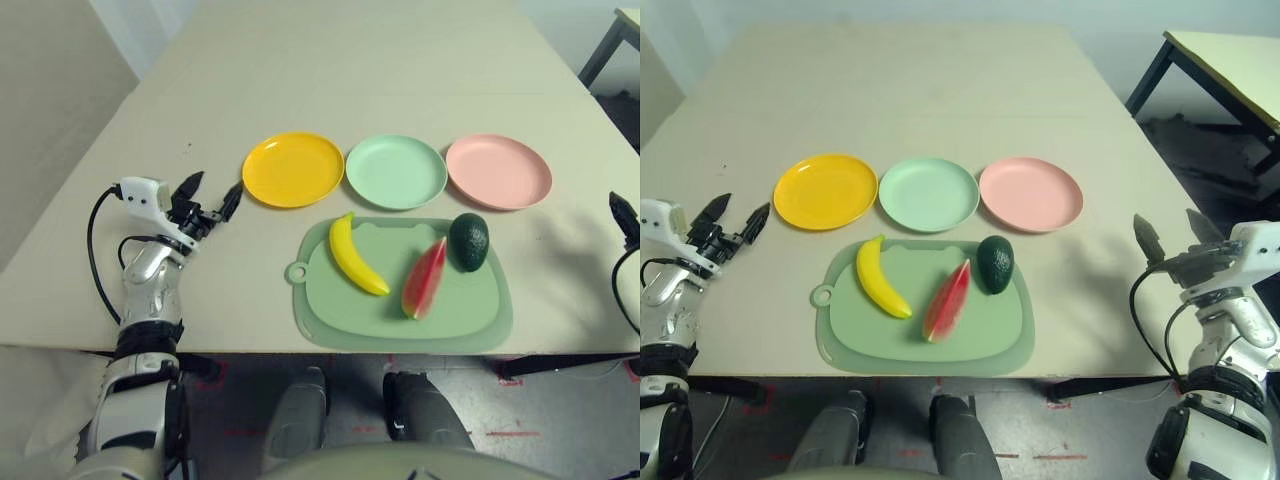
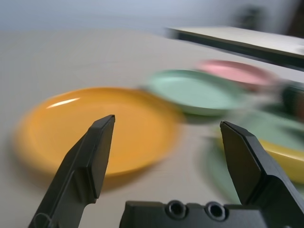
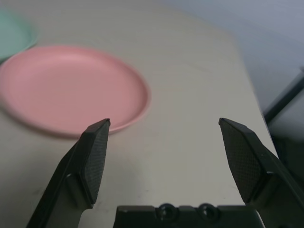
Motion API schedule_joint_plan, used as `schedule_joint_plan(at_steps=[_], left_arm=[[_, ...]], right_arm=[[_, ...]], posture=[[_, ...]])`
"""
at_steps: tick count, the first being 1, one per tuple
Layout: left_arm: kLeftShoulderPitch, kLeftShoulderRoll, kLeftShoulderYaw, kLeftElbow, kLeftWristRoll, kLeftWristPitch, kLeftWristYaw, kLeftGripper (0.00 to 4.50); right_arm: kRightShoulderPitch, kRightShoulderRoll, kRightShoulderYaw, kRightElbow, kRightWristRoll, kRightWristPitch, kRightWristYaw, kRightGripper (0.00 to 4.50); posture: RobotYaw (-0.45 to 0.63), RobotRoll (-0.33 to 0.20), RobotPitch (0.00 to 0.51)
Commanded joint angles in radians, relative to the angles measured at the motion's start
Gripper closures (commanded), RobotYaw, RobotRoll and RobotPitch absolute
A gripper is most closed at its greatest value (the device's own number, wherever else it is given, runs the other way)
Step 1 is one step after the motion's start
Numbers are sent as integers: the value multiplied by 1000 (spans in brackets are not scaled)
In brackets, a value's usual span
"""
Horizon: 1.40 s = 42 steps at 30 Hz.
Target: Place the fruits into color-matched plates.
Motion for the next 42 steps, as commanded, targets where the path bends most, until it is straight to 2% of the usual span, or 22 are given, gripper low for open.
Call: schedule_joint_plan(at_steps=[1, 4, 6, 8, 11, 16, 22, 29, 36, 42], left_arm=[[33, 93, -66, -77, -26, 93, -226, 0], [7, 130, -111, -80, -23, 134, -341, 0], [-28, 121, -138, -58, -5, 125, -377, 0], [-66, 93, -156, -23, 17, 97, -385, 0], [-100, 54, -170, 17, 41, 61, -385, 0], [-85, 22, -180, 6, 66, 35, -381, 0], [-37, 25, -173, -34, 71, 28, -374, 0], [-4, 27, -162, -71, 70, 24, -350, 0], [19, 32, -169, -100, 79, 20, -335, 0], [23, 32, -173, -99, 83, 19, -336, 0]], right_arm=[[-8, -109, 115, -195, -81, 22, 110, 48], [-93, -182, 223, -313, -118, -5, 225, 48], [-186, -181, 302, -369, -122, -32, 305, 48], [-280, -158, 399, -391, -175, -113, 370, 48], [-377, -116, 536, -378, -220, -263, 481, 48], [-491, -60, 689, -315, -247, -367, 623, 48], [-625, -72, 855, -191, -351, -499, 645, 48], [-745, -17, 950, -27, -440, -602, 645, 48], [-760, 53, 942, 45, -490, -626, 616, 48], [-761, 69, 935, 58, -514, -612, 591, 48]], posture=[[23, 0, 219], [-18, 0, 214], [-39, 0, 214], [-51, 0, 212], [-60, 0, 204], [-28, 0, 195], [1, 0, 196], [30, 0, 187], [41, 0, 184], [38, 0, 181]])
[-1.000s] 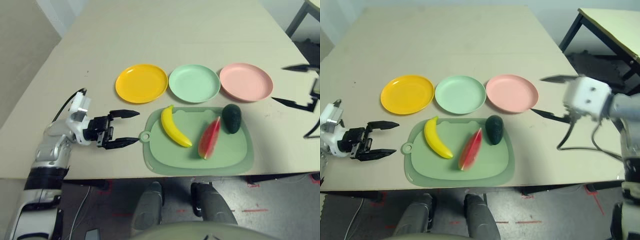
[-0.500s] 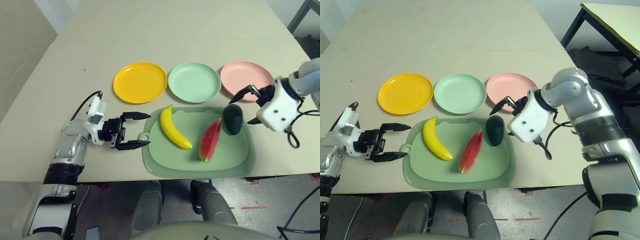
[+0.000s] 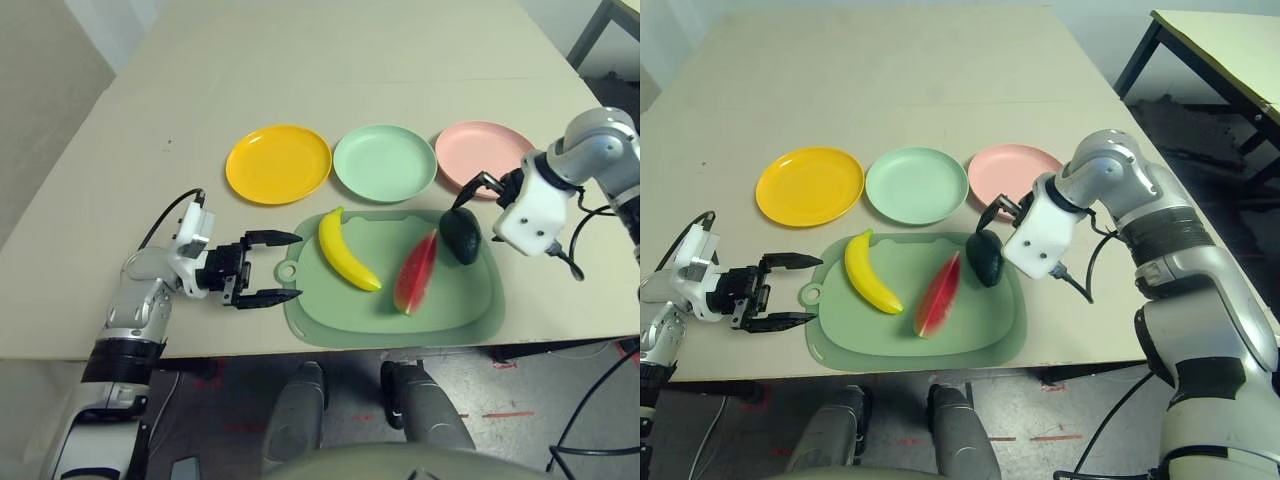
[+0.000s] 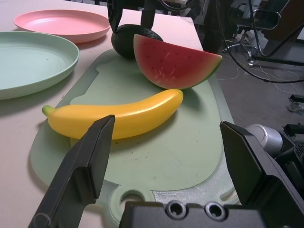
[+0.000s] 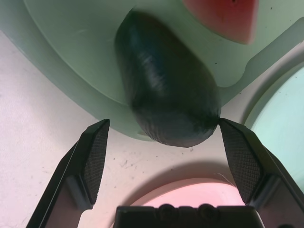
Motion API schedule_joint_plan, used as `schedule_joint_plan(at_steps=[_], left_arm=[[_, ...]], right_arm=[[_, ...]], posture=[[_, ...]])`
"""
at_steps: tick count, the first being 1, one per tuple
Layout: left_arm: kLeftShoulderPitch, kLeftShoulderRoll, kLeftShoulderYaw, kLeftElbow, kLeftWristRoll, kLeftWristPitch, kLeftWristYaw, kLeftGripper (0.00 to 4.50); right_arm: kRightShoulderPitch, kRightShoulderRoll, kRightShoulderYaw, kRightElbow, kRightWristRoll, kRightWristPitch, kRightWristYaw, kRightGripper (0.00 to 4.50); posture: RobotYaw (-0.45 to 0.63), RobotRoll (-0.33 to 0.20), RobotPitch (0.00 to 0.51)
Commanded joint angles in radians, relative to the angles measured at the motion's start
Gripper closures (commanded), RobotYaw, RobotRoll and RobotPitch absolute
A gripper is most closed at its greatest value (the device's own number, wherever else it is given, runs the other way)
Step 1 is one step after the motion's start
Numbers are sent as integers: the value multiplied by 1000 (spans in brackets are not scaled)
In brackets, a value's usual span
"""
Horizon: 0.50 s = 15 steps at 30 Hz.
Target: Place the fruits into color-matched plates.
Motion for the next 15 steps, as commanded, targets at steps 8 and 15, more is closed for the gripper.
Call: schedule_joint_plan(at_steps=[8, 15], left_arm=[[2, 8, -10, 4, 31, -20, -11, 0], [-6, 6, -13, 18, 37, -32, -18, 0]], right_arm=[[25, 1, -5, -70, 28, 106, 21, 48], [91, -59, 11, -280, 107, 315, 52, 48]], posture=[[34, 0, 177], [28, 0, 175]])
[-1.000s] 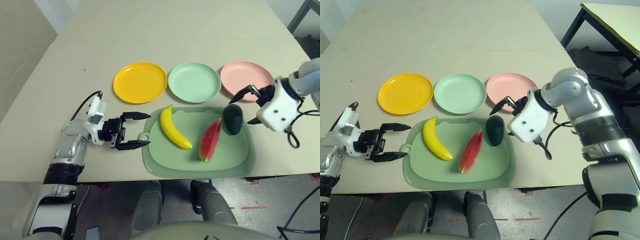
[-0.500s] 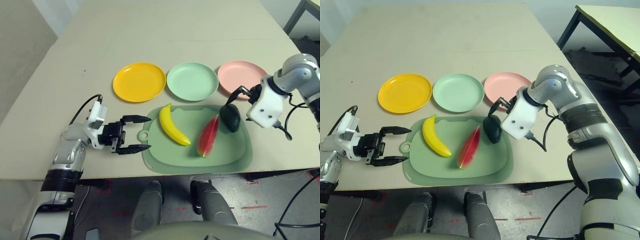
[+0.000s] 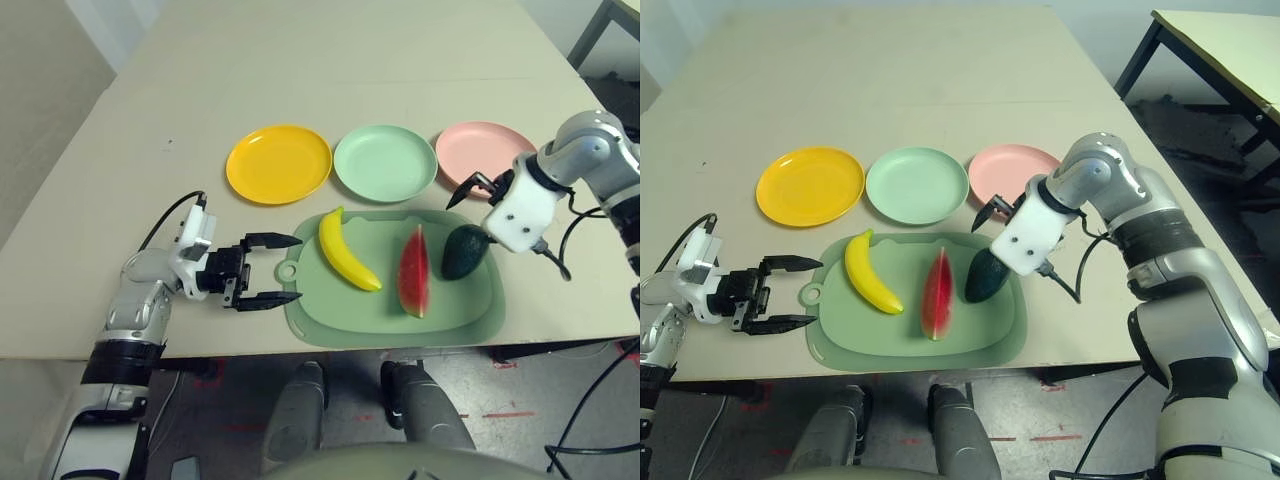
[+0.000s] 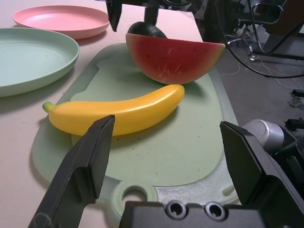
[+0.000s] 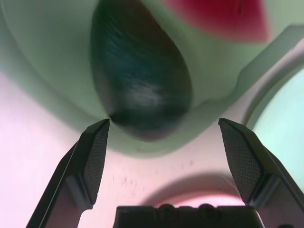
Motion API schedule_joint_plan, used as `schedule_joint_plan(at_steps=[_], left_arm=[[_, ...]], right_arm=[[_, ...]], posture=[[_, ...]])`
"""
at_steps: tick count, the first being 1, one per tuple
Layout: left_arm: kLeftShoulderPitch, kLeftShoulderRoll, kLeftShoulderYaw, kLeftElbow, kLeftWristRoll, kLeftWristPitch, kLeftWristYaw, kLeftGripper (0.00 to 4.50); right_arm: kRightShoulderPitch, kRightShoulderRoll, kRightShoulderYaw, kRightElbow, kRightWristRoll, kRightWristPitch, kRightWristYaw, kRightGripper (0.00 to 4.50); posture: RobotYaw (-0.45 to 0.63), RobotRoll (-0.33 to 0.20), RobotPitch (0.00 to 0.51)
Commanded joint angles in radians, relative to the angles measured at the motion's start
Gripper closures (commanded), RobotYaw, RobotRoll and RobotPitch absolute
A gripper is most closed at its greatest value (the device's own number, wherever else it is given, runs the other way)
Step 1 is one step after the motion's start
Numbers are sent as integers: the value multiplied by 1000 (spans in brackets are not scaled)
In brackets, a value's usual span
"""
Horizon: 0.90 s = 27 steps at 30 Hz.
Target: Place the fruits into color-matched plates.
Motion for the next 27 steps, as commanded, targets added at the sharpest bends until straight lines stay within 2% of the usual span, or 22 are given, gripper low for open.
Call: schedule_joint_plan(at_steps=[1, 5, 11, 17, 27], left_arm=[[0, 4, -13, 12, 18, -16, -11, 0], [-5, 1, -17, 19, 21, -25, -14, 0], [-16, 0, -19, 38, 23, -34, -21, 0], [-27, -6, -27, 52, 28, -42, -26, 0], [-22, -4, -28, 48, 30, -40, -24, 0]], right_arm=[[20, -49, 19, -73, 23, 75, 11, 48], [19, -93, 34, -66, -6, 89, 11, 48], [22, -133, 56, -146, 49, 114, 11, 48], [47, -87, 20, -188, 60, 116, 11, 48], [66, -76, 12, -187, 43, 51, 11, 48]], posture=[[27, 0, 174], [23, 0, 171], [11, 0, 171], [11, 0, 172], [15, 0, 171]])
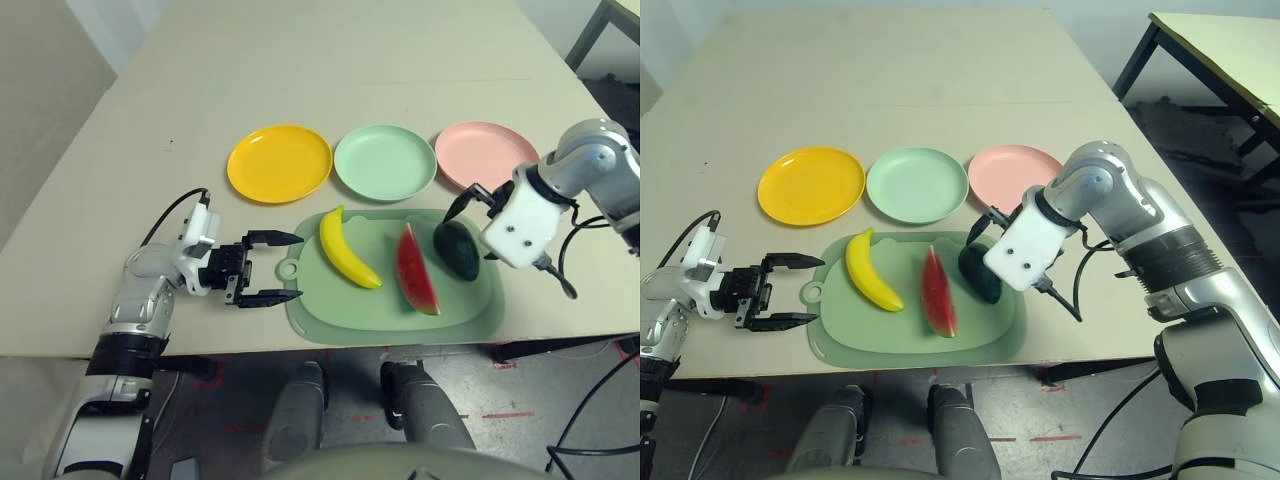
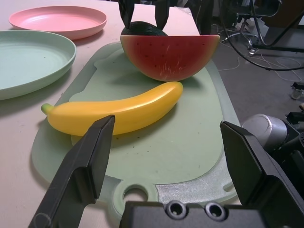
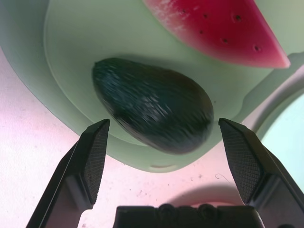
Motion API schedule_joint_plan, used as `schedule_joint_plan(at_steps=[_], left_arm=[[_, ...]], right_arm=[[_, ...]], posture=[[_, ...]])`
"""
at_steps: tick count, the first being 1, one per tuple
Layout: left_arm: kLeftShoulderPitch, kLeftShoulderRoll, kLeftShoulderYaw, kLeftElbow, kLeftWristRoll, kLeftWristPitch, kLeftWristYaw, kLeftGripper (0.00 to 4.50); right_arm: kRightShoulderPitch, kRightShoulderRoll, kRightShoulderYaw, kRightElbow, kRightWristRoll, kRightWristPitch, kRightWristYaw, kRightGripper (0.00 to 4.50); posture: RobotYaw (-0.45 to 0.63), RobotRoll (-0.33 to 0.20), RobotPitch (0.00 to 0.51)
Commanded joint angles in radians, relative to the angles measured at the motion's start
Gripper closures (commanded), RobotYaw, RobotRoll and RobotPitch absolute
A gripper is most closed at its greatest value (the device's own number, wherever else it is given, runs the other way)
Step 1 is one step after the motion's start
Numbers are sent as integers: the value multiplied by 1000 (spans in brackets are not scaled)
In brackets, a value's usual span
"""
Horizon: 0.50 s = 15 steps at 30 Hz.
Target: Place the fruits into color-matched plates.
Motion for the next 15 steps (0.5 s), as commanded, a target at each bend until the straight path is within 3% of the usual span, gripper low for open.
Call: schedule_joint_plan(at_steps=[1, 15], left_arm=[[9, 1, -13, 6, 13, -6, -8, 0], [7, 4, -8, 3, 14, -7, -7, 0]], right_arm=[[11, 5, -16, -14, -7, -29, 8, 48], [41, 19, -7, -39, -18, -17, 7, 48]], posture=[[15, 0, 171], [18, 0, 166]])
